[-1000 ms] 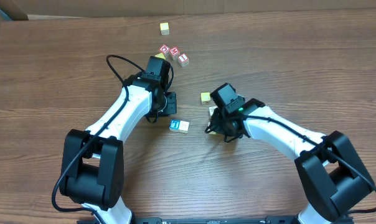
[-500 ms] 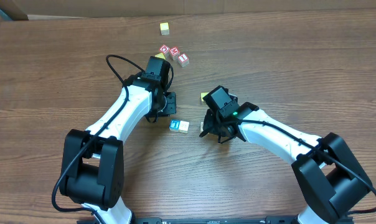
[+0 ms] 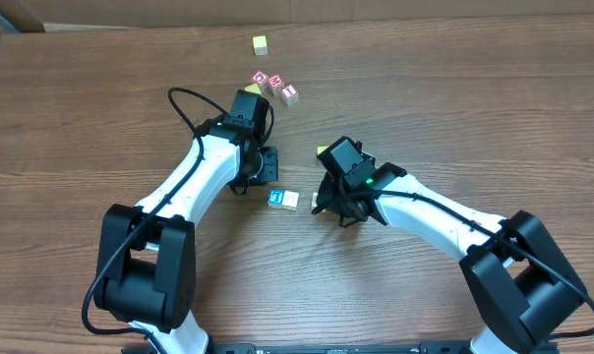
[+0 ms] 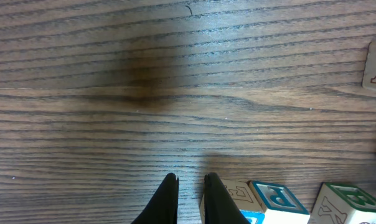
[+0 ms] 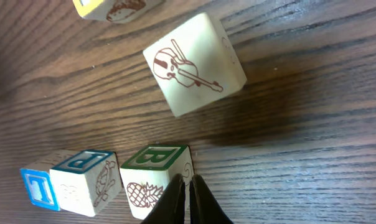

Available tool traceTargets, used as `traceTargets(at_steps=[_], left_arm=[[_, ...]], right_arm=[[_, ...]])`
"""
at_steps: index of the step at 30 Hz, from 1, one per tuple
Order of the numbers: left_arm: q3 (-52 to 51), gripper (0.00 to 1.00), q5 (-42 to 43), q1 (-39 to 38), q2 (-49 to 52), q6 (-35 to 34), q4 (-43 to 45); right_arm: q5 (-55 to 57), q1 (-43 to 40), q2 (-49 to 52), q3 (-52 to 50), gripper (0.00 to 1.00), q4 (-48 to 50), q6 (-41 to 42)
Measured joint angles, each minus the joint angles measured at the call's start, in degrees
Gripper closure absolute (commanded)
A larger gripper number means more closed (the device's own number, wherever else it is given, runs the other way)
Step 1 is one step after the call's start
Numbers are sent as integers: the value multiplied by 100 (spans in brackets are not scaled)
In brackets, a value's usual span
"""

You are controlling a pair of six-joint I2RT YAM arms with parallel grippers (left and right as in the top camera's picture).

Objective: Flip 5 blocks

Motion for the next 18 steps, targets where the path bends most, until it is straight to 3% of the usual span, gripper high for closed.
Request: traceTargets(at_steps=[18], left_arm=[[-2, 91, -2, 0, 0, 0, -15]], right_arm=[[-199, 116, 0, 0, 93, 205, 66]])
